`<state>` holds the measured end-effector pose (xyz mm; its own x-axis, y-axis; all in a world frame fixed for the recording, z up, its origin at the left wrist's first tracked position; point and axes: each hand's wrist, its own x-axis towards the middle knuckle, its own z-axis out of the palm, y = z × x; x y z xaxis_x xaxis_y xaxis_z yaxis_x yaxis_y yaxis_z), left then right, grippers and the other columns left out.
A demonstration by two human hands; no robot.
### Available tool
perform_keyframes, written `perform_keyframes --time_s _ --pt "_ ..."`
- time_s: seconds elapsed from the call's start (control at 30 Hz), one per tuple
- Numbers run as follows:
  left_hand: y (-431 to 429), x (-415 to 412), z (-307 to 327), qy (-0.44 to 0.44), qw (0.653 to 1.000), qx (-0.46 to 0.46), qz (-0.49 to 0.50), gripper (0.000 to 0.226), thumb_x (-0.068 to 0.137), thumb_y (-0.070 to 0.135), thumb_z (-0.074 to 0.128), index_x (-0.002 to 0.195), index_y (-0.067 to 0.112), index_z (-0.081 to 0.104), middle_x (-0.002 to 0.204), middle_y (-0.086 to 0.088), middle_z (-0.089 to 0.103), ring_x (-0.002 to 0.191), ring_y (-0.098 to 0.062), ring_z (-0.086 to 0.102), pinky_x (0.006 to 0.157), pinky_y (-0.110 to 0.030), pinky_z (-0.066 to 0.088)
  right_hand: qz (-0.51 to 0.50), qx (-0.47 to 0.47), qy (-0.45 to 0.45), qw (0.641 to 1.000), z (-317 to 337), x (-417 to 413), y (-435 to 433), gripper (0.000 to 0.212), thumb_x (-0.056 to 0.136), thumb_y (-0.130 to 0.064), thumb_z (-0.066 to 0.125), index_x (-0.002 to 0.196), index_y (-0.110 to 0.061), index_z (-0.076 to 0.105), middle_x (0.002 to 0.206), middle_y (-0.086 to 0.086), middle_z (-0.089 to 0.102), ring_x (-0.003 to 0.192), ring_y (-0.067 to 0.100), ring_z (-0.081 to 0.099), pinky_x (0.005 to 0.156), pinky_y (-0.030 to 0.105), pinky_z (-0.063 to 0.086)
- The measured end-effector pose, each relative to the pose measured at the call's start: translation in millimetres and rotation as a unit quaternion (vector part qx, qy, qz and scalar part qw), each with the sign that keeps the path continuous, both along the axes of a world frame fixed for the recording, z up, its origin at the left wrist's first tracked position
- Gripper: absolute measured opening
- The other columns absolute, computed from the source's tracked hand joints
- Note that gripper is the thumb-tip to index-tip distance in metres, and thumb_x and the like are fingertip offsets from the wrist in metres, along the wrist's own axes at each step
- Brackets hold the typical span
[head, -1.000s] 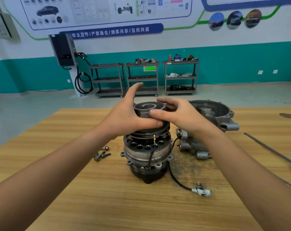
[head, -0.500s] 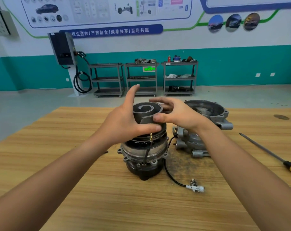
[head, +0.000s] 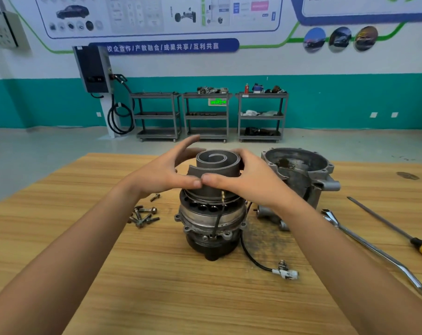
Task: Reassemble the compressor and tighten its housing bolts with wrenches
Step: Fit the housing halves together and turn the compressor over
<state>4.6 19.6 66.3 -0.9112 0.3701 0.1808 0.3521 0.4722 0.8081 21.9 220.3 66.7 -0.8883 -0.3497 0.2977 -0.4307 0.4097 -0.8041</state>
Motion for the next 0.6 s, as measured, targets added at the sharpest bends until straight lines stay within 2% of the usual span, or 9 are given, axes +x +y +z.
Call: perform_keyframes --time_s 0.1,0.2,0.23,0.3,0.37,0.43,0.47,0.53,0.6 --pt "-9.4 2.5 -14.5 -0.011 0.995 0.077 0.059 0.106 0.052 0.052 0.083 0.141 0.029 0.03 0.123 0.016 0.051 0.121 -0.009 0.049 0.088 -0.024 0.045 -0.036 0.028 0.028 0.999 -5.3 22.9 1.1 0.06 0.061 -0.063 0.069 0.108 -0.043 0.038 0.094 -0.037 0.042 0.1 -0.004 0.048 0.089 0.024 0.044" --pt "-13.3 11.3 -29.6 -0.016 0.974 0.187 0.129 0.071 0.06 0.042 0.07 0.126 0.032 0.047 0.107 0.014 0.067 0.108 -0.01 0.061 0.095 -0.041 0.046 -0.05 0.068 0.051 0.995 -8.3 44.6 6.7 0.038 0.067 -0.061 0.059 0.094 -0.053 0.033 0.089 -0.047 0.032 0.094 -0.011 0.041 0.107 0.041 0.032" --pt "-11.7 15.7 -34.0 -0.022 0.966 0.221 0.134 0.072 0.058 0.044 0.072 0.125 0.033 0.047 0.109 0.012 0.068 0.106 -0.01 0.062 0.097 -0.044 0.045 -0.054 0.075 0.053 0.994 -8.8 50.3 7.7 0.031 0.071 -0.057 0.058 0.089 -0.053 0.033 0.086 -0.048 0.03 0.09 -0.012 0.04 0.109 0.042 0.029" --pt "1.2 25.7 -39.2 -0.024 0.965 0.231 0.12 0.096 0.055 0.053 0.08 0.138 0.034 0.035 0.126 0.012 0.056 0.117 -0.013 0.054 0.098 -0.041 0.044 -0.059 0.063 0.056 0.995 -9.2 59.5 5.5 0.025 0.076 -0.05 0.058 0.09 -0.053 0.038 0.088 -0.048 0.034 0.091 -0.016 0.041 0.11 0.039 0.028" --pt "18.1 29.3 -42.0 0.002 0.978 0.173 0.116 0.124 0.047 0.057 0.084 0.147 0.037 0.012 0.136 0.009 0.041 0.124 -0.01 0.04 0.099 -0.034 0.039 -0.065 0.091 0.074 0.991 -15.2 66.6 1.6 0.048 0.076 -0.053 0.053 0.122 -0.046 0.043 0.113 -0.036 0.046 0.112 -0.01 0.04 0.113 0.041 0.024" --pt "24.4 24.9 -41.1 0.026 0.979 0.157 0.129 0.132 0.042 0.054 0.08 0.148 0.034 0.004 0.148 0.004 0.031 0.125 -0.006 0.034 0.099 -0.031 0.036 -0.071 0.137 0.103 0.983 -26.2 74.7 -1.9 0.076 0.076 -0.057 0.049 0.145 -0.033 0.028 0.14 -0.019 0.04 0.13 -0.001 0.025 0.115 0.042 0.021" --pt "22.0 22.6 -38.9 0.028 0.975 0.17 0.14 0.128 0.044 0.049 0.077 0.149 0.032 0.005 0.151 0.002 0.028 0.127 -0.008 0.035 0.098 -0.031 0.037 -0.063 0.115 0.115 0.985 -30.8 78.3 -1.9 0.075 0.076 -0.059 0.049 0.144 -0.037 0.027 0.142 -0.018 0.041 0.132 0.0 0.026 0.114 0.036 0.025" --pt "12.0 19.3 -37.0 0.031 0.963 0.196 0.182 0.115 0.051 0.043 0.074 0.148 0.029 0.015 0.15 -0.001 0.031 0.126 -0.015 0.041 0.094 -0.033 0.041 -0.045 0.008 0.138 0.989 -36.5 81.2 3.3 0.053 0.076 -0.058 0.052 0.127 -0.053 0.04 0.124 -0.029 0.052 0.121 -0.008 0.043 0.101 0.016 0.037" --pt "2.8 18.9 -41.8 0.049 0.946 0.221 0.232 0.102 0.058 0.042 0.073 0.146 0.026 0.024 0.145 -0.002 0.041 0.115 -0.012 0.051 0.083 -0.025 0.044 -0.097 -0.108 0.145 0.979 -40.6 67.4 13.0 0.031 0.082 -0.048 0.056 0.111 -0.053 0.048 0.11 -0.038 0.055 0.11 -0.011 0.051 0.094 0.016 0.043"
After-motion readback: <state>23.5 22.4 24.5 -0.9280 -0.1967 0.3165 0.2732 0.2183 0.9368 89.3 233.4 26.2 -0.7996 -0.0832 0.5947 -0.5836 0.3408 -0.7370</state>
